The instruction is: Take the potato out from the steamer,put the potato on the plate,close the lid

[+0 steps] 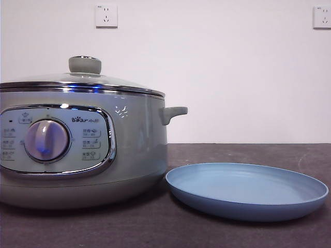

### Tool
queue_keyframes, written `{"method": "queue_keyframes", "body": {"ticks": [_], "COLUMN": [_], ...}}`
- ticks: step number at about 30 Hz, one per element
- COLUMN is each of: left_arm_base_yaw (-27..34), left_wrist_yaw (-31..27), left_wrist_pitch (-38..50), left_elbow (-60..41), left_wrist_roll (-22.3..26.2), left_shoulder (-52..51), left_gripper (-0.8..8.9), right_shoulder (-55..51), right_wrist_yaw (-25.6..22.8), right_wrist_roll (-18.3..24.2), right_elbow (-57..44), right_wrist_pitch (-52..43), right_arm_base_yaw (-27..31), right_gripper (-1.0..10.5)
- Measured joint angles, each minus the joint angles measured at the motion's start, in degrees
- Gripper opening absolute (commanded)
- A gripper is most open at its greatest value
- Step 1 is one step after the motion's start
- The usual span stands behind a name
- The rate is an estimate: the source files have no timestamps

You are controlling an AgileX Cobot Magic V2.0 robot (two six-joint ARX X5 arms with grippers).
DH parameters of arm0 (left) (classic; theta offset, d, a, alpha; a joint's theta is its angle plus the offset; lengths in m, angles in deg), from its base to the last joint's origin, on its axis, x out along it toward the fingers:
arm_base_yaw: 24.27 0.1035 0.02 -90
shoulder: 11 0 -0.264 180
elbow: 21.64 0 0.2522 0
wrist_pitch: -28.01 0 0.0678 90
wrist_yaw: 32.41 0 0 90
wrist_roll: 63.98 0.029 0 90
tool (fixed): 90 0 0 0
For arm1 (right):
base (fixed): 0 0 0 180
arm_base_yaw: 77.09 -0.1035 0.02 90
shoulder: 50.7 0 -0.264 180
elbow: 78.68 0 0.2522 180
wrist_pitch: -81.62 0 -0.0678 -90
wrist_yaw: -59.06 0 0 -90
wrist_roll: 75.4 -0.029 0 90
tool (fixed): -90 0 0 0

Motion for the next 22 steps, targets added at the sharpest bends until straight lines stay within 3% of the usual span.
{"method": "queue_keyframes", "body": {"ticks": [11, 16, 19, 22], "left_arm_base_yaw": [-4.1, -7.0, -8.3, -9.1], "left_wrist_yaw": [0.4, 0.4, 0.4, 0.4], "left_wrist_pitch": [-16.7, -21.0, -21.7, -21.9], "left_elbow": [23.4, 30.3, 31.7, 31.7], "left_wrist_roll": [12.7, 14.1, 14.3, 14.4], "left_shoulder": [18.3, 24.6, 27.0, 29.0], "left_gripper": [-0.08, -0.03, 0.1, 2.12], "right_shoulder": [15.9, 21.4, 22.4, 22.3], "right_wrist_yaw": [14.2, 15.2, 15.2, 14.8], "right_wrist_roll": [3.8, 6.6, 7.6, 8.3], "right_elbow": [16.0, 18.2, 18.2, 18.3], "right_wrist_pitch": [16.4, 21.6, 21.7, 21.6], "right_arm_base_yaw": [-7.3, -10.5, -11.8, -12.6], "right_gripper": [-0.1, 0.1, 1.5, 4.0]}}
